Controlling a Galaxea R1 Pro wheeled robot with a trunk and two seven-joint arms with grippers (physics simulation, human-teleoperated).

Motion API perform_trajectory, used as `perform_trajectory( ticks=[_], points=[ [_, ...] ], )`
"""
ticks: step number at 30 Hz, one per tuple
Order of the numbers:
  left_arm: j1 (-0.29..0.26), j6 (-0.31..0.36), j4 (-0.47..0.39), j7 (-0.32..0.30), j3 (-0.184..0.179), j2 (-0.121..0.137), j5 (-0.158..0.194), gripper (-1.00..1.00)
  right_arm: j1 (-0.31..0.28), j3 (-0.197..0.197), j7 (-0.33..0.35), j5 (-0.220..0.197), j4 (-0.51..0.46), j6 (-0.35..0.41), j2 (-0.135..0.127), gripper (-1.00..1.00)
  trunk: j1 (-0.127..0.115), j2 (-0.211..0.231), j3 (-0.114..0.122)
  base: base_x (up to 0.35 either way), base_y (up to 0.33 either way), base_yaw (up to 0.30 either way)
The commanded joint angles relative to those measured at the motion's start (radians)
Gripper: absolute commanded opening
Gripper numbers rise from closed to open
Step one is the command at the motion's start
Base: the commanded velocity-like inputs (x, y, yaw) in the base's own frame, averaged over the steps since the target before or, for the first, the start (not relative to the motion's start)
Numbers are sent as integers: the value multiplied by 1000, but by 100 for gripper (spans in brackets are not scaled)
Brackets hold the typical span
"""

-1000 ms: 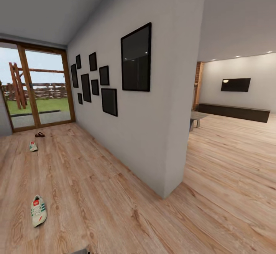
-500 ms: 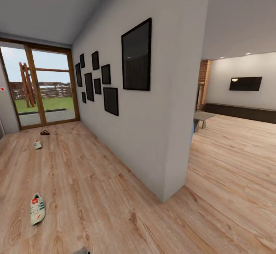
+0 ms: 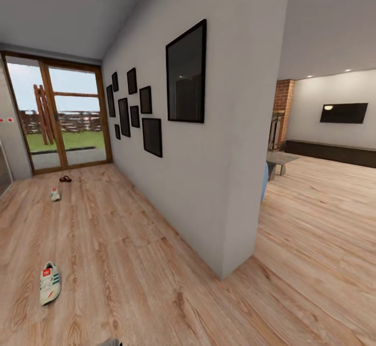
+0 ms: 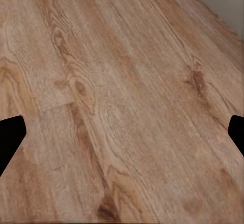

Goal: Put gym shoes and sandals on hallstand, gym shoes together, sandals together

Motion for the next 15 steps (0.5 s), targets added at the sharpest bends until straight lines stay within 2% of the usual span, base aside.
perform_trajectory(
  ticks=[1, 8, 15],
  points=[
    [-1, -3, 1, 1, -2, 0, 7, 100, 0, 1, -1, 1, 0, -3, 0, 100, 0, -1, -2, 2, -3, 198],
    [-1, -3, 1, 1, -2, 0, 7, 100, 0, 2, -1, 2, 1, -3, -1, 100, 0, -1, -11, 24, -12, 203],
    [-1, -3, 1, 1, -2, 0, 7, 100, 0, 1, -1, 2, 1, -3, -1, 100, 0, -1, -19, 237, -180, 205]
  ],
)
